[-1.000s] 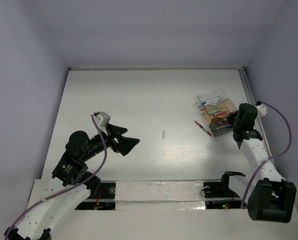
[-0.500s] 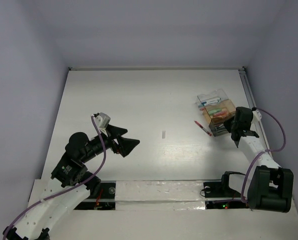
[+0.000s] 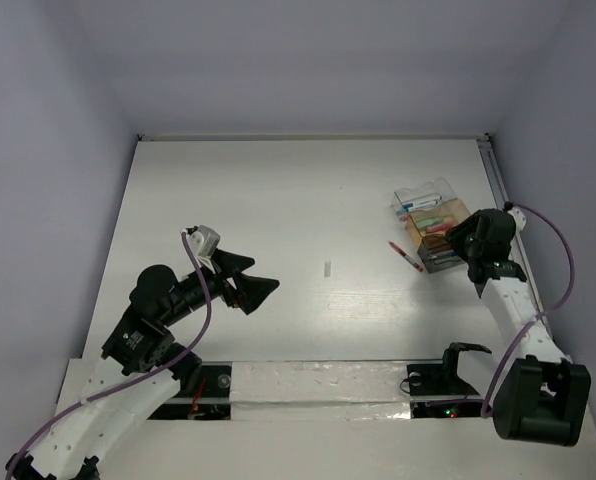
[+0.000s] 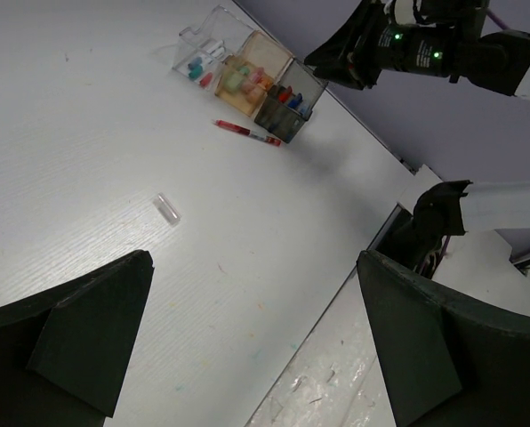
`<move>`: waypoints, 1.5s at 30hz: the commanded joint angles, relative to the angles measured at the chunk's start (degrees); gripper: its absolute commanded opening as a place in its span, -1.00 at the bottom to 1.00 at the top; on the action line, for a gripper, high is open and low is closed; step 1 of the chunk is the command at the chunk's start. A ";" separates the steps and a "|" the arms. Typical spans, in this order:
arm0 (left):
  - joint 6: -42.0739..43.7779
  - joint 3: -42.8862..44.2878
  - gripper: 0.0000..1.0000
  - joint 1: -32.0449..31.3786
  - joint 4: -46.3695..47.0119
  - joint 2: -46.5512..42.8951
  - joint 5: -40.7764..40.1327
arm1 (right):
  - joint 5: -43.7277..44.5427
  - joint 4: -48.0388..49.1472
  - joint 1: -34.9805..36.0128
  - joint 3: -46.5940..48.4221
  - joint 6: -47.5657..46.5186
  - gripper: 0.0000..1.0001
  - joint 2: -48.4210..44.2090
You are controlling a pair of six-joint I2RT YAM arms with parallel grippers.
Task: Sort the stationery into containers
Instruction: Place the pen in the storage box, then pick up the pen from the center of the board.
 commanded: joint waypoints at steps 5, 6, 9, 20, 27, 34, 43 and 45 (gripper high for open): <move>0.43 2.06 0.98 -0.41 1.62 0.48 -0.04 | -20.70 -7.27 8.97 15.00 -20.16 -0.22 0.84; 0.43 2.06 0.98 -0.41 1.62 0.66 0.04 | -16.95 -11.20 11.90 16.76 -21.58 -0.24 3.46; 0.43 2.14 0.98 0.11 1.71 1.36 0.04 | -10.96 -17.37 21.11 24.22 -25.10 -0.29 9.95; 0.51 2.05 0.98 1.17 1.71 2.94 0.40 | 6.12 -32.77 28.27 37.87 -32.49 -0.13 30.63; 0.60 2.06 0.98 1.70 1.71 4.00 0.66 | 4.80 -30.14 28.27 39.71 -36.53 -0.02 37.93; 0.69 2.14 0.98 1.70 1.62 4.26 0.75 | 4.45 -28.38 28.27 40.86 -39.26 -0.02 44.79; 0.78 2.14 0.98 1.70 1.62 4.79 0.92 | 4.18 -27.50 27.13 40.86 -41.46 -0.09 49.01; 0.78 2.14 0.98 1.70 1.53 4.88 0.84 | 3.75 -27.33 26.34 40.68 -41.20 -0.09 49.27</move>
